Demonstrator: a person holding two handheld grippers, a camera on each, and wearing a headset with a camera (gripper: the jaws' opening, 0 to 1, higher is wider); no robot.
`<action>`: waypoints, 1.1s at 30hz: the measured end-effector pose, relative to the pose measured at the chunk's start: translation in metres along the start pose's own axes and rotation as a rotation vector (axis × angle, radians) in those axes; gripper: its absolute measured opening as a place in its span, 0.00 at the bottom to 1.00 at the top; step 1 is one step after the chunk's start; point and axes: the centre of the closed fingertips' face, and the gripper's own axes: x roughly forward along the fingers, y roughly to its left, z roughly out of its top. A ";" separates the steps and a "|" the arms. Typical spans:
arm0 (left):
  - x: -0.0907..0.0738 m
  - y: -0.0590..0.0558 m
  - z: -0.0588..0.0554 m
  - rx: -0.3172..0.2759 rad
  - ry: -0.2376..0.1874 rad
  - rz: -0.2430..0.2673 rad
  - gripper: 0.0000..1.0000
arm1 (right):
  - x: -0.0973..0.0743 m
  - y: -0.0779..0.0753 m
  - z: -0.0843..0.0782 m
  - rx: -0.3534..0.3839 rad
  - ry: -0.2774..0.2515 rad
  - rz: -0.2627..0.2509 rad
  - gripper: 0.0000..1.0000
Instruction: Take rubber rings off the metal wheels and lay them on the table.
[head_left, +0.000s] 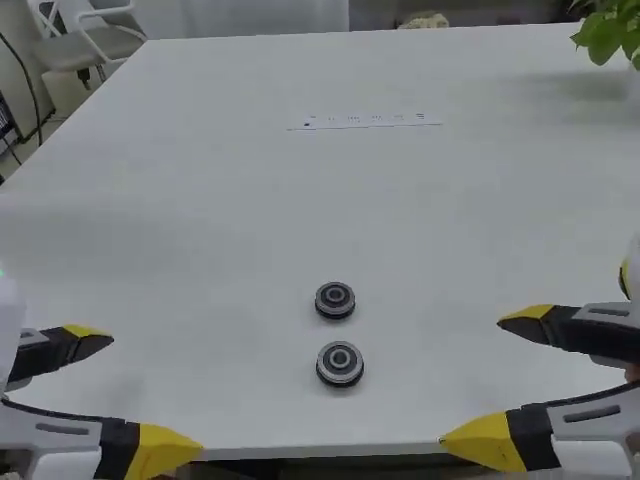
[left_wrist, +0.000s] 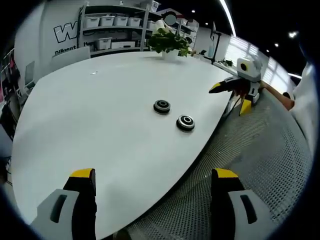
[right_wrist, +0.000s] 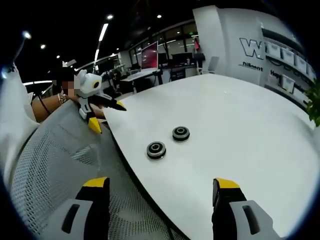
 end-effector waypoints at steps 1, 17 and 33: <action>0.000 0.000 0.000 0.002 0.001 -0.001 0.94 | 0.000 0.000 -0.001 -0.002 0.004 0.003 0.84; 0.003 -0.002 -0.005 0.052 0.048 -0.017 0.95 | 0.002 0.000 -0.001 -0.001 0.008 0.019 0.85; 0.002 -0.010 0.020 0.097 -0.052 -0.066 0.99 | 0.011 0.000 0.005 -0.187 0.065 -0.005 0.85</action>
